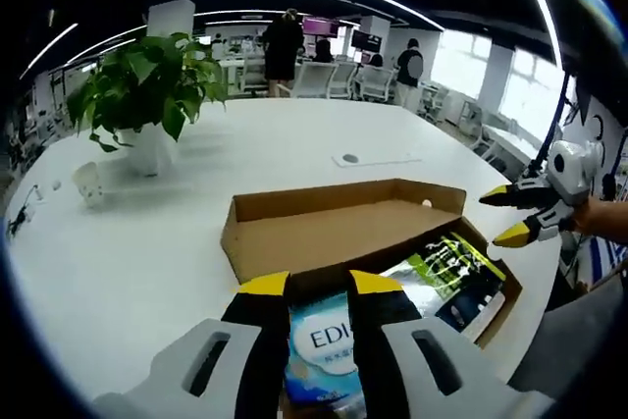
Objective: Operate the shoe box by opening the lid, removing the specified soft item, and placing it in the target area until the item is outside and the box remains undamaged.
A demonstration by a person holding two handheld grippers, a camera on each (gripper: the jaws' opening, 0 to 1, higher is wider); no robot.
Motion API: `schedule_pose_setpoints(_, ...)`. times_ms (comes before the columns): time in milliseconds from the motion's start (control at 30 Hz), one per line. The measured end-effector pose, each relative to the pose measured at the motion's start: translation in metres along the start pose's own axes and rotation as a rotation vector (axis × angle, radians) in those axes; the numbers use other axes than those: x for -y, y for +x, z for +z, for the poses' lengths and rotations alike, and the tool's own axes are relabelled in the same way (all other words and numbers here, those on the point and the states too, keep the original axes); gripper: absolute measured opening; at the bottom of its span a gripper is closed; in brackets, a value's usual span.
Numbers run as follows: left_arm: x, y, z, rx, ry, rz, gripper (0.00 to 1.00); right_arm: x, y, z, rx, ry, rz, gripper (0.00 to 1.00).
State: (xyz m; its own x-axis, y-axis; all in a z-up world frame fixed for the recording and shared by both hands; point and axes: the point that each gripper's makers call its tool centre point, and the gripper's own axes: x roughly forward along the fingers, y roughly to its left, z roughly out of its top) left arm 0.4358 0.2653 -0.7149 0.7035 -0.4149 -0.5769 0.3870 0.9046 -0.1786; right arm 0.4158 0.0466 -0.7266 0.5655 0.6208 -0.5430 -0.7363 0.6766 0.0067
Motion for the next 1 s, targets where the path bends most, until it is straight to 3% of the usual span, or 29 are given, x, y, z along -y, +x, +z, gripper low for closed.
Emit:
schedule_pose_setpoints(467, 0.043, 0.012, -0.045, -0.089, -0.008, -0.087, 0.27, -0.027, -0.020, -0.003, 0.012, -0.032, 0.055, 0.76)
schedule_pose_setpoints(833, 0.058, 0.022, -0.062, -0.141, -0.064, -0.146, 0.31, -0.048, -0.033, -0.011, 0.000, -0.097, 0.082, 0.87)
schedule_pose_setpoints(1000, 0.064, 0.028, -0.071, -0.183, -0.087, -0.167, 0.33, -0.055, -0.035, -0.013, 0.007, -0.088, 0.103, 0.91)
